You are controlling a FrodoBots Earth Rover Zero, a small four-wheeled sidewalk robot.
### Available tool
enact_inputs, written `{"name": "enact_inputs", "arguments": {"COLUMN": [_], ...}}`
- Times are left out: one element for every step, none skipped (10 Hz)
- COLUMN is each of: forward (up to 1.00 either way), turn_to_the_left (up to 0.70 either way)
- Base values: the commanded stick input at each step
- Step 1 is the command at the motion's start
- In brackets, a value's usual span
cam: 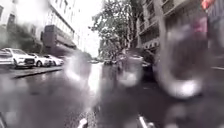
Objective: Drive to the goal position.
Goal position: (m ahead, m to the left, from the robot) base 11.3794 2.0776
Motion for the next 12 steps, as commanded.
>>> {"name": "enact_inputs", "arguments": {"forward": [0.7, 0.7, 0.7, 0.7, 0.7, 0.7, 0.7, 0.7, 0.7, 0.7, 0.55, 0.45], "turn_to_the_left": [-0.14, -0.14, -0.14, -0.14, -0.14, -0.14, -0.14, -0.14, -0.14, -0.07, 0.16, 0.27]}}
